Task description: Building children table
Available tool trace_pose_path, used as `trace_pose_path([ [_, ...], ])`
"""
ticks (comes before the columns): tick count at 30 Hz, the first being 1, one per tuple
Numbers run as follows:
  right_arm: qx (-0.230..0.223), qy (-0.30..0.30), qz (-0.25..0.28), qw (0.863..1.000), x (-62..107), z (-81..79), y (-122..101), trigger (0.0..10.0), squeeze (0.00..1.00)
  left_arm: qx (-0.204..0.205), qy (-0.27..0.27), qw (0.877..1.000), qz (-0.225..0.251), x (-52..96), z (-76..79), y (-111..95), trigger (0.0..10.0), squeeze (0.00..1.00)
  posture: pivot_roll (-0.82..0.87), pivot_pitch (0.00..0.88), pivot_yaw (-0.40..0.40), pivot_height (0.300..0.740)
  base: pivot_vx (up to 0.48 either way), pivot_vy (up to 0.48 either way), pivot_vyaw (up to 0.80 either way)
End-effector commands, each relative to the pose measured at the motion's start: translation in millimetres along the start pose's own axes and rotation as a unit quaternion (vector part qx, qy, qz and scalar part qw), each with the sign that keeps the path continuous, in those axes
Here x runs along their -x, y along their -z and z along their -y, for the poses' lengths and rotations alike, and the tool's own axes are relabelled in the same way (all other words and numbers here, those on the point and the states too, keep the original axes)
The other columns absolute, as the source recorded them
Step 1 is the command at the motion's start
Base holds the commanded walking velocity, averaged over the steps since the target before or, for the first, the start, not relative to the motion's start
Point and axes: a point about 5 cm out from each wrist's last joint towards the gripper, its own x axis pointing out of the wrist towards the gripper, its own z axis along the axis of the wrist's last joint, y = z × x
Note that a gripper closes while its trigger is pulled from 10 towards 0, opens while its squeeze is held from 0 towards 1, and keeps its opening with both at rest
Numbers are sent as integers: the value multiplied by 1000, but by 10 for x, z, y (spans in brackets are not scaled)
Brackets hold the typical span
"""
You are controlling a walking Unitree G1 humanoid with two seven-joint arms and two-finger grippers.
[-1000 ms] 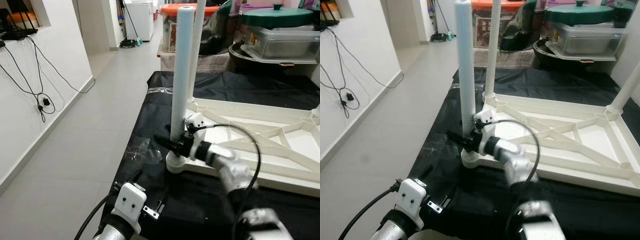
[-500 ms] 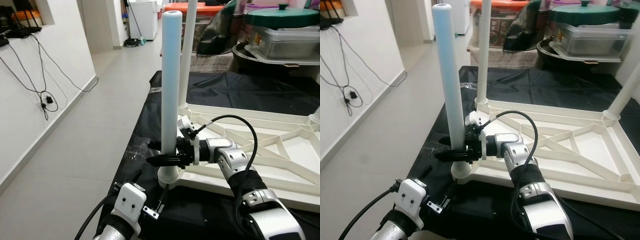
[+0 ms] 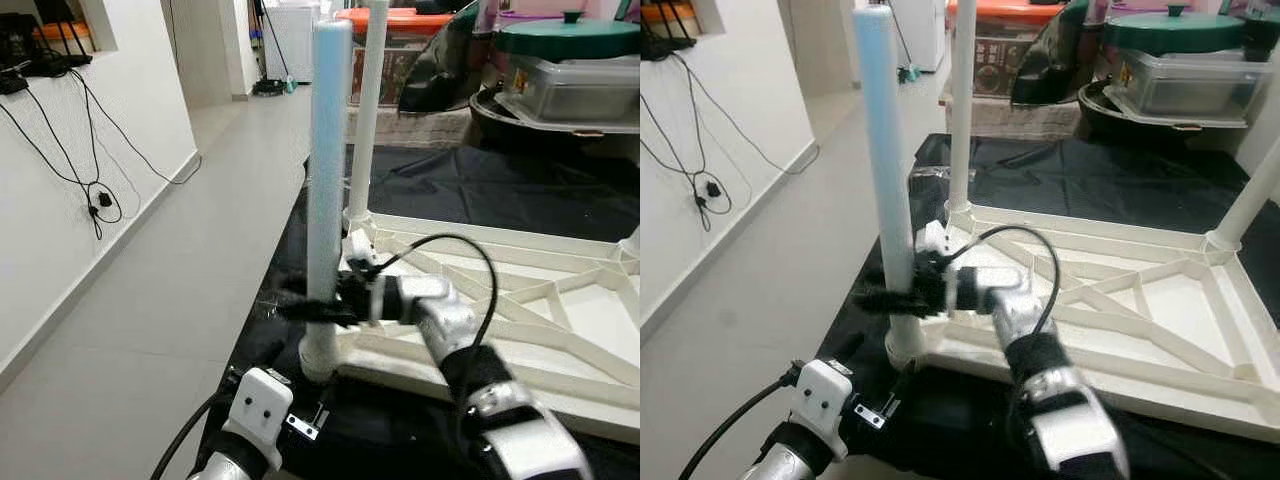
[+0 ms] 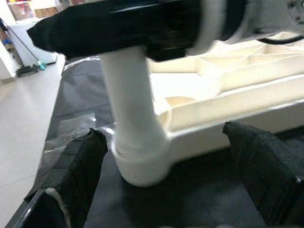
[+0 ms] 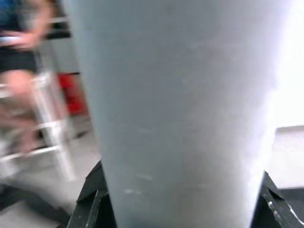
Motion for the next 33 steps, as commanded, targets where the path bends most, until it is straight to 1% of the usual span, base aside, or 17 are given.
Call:
trace_pose_path([
  [1,-23,65,13,997,72,75,62,0,0,0,0,1000,-9,18,-2,38,10000,0,-5,0,-6,740,0,0,0],
  [3,0,273,18,962,179,208,114,0,0,0,2,1000,-9,19,-11,41,10000,0,-24,0,7,740,0,0,0],
  [4,0,273,18,962,179,208,114,0,0,0,2,1000,-9,19,-11,41,10000,0,-24,0,7,740,0,0,0],
  [5,6,386,15,922,297,246,141,0,0,0,3,1000,-10,18,-16,43,10000,0,-27,0,8,740,0,0,0],
  [6,6,386,15,922,297,246,141,0,0,0,3,1000,-10,18,-16,43,10000,0,-27,0,8,740,0,0,0],
  [8,0,569,5,822,562,142,209,0,0,-1,5,1000,-10,12,-23,42,10000,0,-24,0,5,740,0,0,0],
  [14,-35,648,-43,759,609,-44,398,0,0,-4,2,1000,-8,0,-31,39,10000,0,-21,1,0,740,0,0,0],
  [19,-57,645,-31,761,542,-60,431,0,0,-4,2,1000,-8,-1,-31,38,10000,0,-21,1,0,740,0,0,0],
  [20,-63,609,-21,790,442,-61,420,10000,0,-4,2,1000,-8,0,-31,39,10000,0,-21,1,0,740,0,0,0],
  [21,-63,609,-21,790,442,-61,420,10000,0,-4,2,1000,-8,0,-31,39,10000,0,-21,1,0,740,0,0,0],
  [22,-63,579,-2,813,350,-77,380,10000,408,-4,2,1000,-9,1,-31,40,10000,0,-21,1,0,740,0,0,0],
  [23,-63,546,19,835,268,-93,343,10000,1000,-4,1,1000,-9,1,-32,41,10000,0,-21,1,0,740,0,0,0],
  [25,-56,517,43,853,188,-113,249,10000,1000,-3,2,1000,-9,1,-33,41,10000,0,-21,1,0,740,0,0,0],
  [26,-63,481,70,872,144,-98,182,10000,306,-3,1,1000,-9,1,-34,42,10000,0,-21,1,0,740,0,0,0],
  [30,-72,443,98,888,109,-93,98,10000,306,-3,1,1000,-9,1,-35,43,10000,0,-21,1,0,740,0,0,0],
  [31,-69,394,113,910,107,-50,32,10000,0,-3,1,1000,-9,0,-34,43,10000,0,-21,1,0,740,0,0,0],
  [33,-69,394,113,910,107,-50,32,10000,0,-3,1,1000,-9,0,-34,43,10000,0,-21,1,0,740,0,0,0],
])
